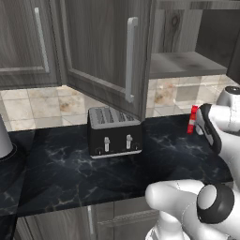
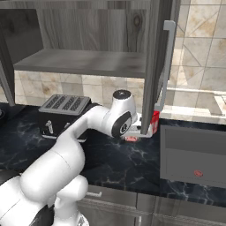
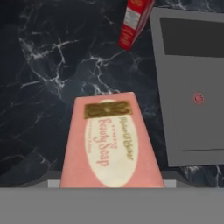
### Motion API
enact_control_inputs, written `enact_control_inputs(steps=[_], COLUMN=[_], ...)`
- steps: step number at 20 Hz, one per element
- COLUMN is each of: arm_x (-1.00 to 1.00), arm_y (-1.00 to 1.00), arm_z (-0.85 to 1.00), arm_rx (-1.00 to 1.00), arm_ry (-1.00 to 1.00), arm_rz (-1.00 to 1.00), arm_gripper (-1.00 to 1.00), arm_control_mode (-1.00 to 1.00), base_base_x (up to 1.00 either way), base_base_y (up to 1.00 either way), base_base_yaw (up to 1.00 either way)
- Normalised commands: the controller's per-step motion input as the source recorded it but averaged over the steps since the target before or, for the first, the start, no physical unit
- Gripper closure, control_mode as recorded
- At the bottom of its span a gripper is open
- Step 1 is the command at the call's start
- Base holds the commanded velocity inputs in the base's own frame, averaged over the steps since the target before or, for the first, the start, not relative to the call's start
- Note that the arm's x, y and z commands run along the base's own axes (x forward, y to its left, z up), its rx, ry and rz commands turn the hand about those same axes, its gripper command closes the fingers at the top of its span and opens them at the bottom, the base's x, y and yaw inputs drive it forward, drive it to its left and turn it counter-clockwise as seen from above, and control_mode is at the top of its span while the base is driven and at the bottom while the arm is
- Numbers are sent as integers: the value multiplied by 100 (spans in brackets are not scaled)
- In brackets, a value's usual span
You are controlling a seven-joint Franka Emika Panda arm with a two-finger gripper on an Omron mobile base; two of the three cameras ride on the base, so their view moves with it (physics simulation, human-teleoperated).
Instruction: Open the cabinet. Pick the bar soap and place it next to the sink. Then close the cabinet.
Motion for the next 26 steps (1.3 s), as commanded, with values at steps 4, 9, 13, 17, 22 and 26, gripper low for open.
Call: enact_control_inputs(steps=[4,9,13,17,22,26], arm_x=[17,9,8,8,4,1], arm_y=[-6,-16,-16,-17,-16,-3], arm_z=[-21,-23,-27,-31,-28,-50], arm_rx=[0,0,0,0,0,0], arm_ry=[2,3,1,0,0,0], arm_rz=[0,0,0,0,0,0], arm_gripper=[100,100,100,100,100,100], arm_control_mode=[-100,-100,-100,-100,-100,-100], base_base_x=[0,0,0,0,0,0], base_base_y=[0,0,0,0,0,0], base_base_yaw=[0,0,0,0,0,0])
